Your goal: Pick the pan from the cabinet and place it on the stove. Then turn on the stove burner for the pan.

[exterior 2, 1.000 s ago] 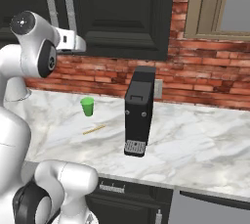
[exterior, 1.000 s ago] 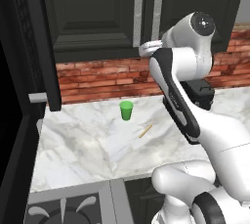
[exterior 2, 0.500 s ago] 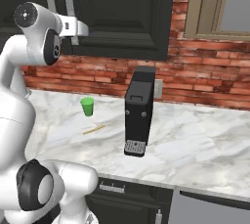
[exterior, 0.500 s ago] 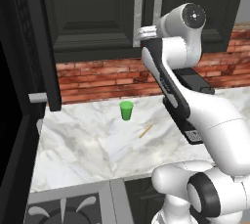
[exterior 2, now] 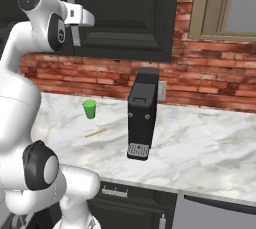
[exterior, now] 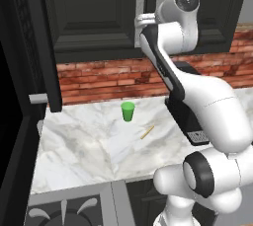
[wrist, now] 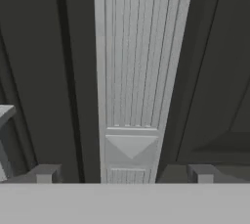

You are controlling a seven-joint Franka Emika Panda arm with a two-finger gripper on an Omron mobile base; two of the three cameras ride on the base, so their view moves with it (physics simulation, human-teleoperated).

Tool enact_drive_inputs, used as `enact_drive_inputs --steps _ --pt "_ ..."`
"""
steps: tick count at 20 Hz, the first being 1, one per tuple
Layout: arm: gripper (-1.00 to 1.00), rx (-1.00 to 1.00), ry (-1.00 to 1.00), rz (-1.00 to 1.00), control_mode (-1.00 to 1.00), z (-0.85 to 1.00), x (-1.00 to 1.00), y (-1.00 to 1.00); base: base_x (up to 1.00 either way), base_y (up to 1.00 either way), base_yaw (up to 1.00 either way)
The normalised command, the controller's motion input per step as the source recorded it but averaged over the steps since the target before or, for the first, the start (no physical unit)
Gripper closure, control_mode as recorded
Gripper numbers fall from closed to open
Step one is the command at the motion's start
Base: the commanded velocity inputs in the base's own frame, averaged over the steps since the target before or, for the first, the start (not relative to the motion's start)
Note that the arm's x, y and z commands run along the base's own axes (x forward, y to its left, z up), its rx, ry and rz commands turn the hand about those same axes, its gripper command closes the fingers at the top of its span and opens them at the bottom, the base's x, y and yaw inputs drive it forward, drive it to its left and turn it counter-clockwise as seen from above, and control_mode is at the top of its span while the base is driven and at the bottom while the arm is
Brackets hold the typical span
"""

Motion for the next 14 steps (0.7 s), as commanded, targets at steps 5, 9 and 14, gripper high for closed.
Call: enact_drive_inputs --steps 5,9,14 --pt "-1.0 0.0 0.0 -0.04 -1.0 0.0 0.11 -0.03 0.0 0.0 0.0" --pt "-1.0 0.0 0.0 -0.03 -1.0 0.0 0.17 0.0 0.0 0.0 0.0" --pt "1.0 0.0 0.0 -0.03 -1.0 -0.03 0.15 0.12 0.0 0.0 0.0"
